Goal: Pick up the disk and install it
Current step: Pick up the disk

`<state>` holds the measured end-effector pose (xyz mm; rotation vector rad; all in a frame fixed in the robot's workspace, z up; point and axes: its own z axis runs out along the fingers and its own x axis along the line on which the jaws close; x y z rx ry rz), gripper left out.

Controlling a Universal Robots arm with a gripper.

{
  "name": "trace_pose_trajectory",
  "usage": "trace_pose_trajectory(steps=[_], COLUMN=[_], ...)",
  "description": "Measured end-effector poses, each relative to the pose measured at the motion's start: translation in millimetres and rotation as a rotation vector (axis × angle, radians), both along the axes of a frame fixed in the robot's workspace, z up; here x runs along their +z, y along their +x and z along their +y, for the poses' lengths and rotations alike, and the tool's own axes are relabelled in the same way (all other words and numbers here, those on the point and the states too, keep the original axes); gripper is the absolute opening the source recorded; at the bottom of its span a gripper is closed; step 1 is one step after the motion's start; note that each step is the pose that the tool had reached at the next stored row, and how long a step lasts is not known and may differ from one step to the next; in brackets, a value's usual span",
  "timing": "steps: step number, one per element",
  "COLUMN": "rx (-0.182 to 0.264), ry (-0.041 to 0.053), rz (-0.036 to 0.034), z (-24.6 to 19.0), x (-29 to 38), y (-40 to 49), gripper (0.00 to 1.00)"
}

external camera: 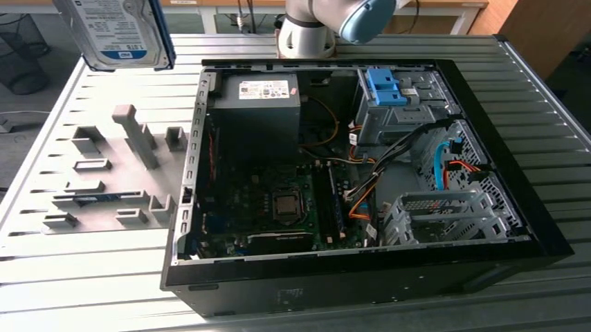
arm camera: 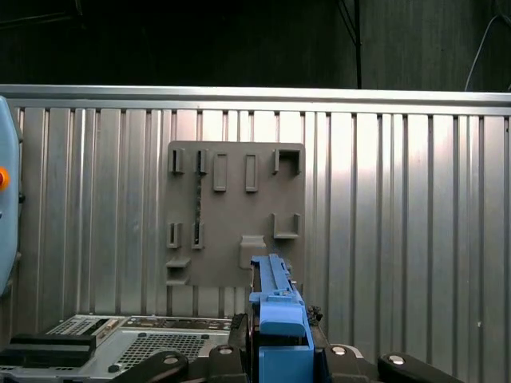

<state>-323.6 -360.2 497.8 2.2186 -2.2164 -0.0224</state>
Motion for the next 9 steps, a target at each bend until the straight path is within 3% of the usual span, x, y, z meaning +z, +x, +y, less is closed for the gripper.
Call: trace_pose_trajectory(steps=[9], rx=[0.000], ry=[0.0000], rz=[0.0001], z=[0.0], x=[0.0], y=[3.9], gripper=[0.37])
